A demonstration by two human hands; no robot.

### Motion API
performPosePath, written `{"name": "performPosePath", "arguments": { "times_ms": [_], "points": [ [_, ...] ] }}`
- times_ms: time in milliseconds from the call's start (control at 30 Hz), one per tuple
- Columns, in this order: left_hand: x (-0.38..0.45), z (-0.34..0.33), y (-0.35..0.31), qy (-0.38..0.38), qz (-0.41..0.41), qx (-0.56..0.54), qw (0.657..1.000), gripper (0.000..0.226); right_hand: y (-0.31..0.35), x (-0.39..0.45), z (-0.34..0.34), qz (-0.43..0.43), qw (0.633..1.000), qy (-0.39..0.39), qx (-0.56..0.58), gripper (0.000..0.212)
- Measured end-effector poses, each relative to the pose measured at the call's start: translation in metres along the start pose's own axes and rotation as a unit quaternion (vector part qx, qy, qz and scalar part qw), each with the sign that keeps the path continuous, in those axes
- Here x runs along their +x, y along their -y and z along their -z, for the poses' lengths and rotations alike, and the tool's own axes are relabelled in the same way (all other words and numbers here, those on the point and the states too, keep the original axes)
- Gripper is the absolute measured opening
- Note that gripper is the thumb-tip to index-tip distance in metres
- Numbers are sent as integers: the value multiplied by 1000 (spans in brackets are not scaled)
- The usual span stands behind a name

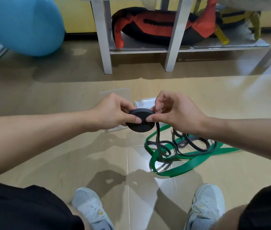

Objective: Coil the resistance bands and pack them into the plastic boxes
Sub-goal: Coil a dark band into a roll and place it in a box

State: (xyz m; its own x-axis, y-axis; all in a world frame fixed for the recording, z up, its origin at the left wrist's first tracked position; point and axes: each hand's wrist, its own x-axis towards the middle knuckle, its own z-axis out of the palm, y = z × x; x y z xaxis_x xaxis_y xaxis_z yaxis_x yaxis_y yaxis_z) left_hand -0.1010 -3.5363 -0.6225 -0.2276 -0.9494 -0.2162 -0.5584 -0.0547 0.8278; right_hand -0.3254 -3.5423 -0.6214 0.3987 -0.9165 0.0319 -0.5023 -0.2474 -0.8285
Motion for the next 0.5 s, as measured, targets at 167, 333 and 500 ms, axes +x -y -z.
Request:
{"name": "performPosePath", "arguments": {
  "times_ms": [167, 333, 500],
  "points": [
    [0, -1, 4, -4, 46, -120, 992, 10, -1, 1, 3, -8, 1000, 4, 15, 31],
    [-1, -2, 3, 37, 35, -104, 993, 15, 2, 2, 2, -1, 1000, 4, 12, 26],
    [1, -4, -8, 9, -51, 92, 994, 15, 3, -3, -8, 5, 998, 34, -53, 22]
  ]
}}
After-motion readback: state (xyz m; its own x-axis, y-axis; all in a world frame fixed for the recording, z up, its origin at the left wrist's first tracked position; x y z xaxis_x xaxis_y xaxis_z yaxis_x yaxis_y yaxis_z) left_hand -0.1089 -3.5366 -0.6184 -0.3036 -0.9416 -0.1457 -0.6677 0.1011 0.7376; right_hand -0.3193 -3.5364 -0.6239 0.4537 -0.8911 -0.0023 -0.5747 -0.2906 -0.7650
